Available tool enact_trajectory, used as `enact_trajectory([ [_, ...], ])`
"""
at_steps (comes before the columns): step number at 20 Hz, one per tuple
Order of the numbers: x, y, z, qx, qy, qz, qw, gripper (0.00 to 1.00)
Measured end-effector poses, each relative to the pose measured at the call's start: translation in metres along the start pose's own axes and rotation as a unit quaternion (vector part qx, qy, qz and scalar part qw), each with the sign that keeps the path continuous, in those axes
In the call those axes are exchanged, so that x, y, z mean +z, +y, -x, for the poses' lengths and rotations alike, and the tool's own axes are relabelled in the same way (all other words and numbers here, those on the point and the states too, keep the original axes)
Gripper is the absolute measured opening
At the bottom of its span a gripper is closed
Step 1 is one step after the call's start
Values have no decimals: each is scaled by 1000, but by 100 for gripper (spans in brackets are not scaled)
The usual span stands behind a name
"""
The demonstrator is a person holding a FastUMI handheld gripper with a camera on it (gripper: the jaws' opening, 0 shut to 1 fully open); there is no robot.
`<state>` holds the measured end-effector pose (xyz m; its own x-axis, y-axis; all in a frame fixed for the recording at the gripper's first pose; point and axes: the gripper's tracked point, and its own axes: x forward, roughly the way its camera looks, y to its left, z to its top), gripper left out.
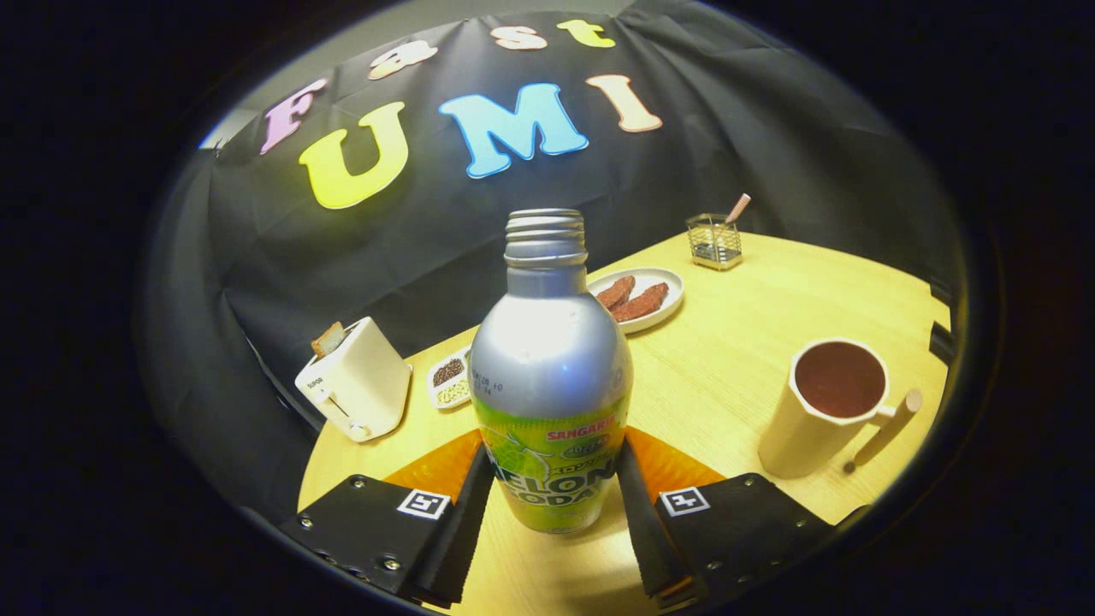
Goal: Take the bottle from table, then pour the juice into the cup, finally place the bottle on the coaster
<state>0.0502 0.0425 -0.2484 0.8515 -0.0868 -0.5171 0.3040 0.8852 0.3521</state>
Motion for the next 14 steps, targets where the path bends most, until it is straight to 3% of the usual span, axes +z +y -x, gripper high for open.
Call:
enact_trajectory([
  [14, 15, 0, -75, -55, -40, 46, 997, 74],
])
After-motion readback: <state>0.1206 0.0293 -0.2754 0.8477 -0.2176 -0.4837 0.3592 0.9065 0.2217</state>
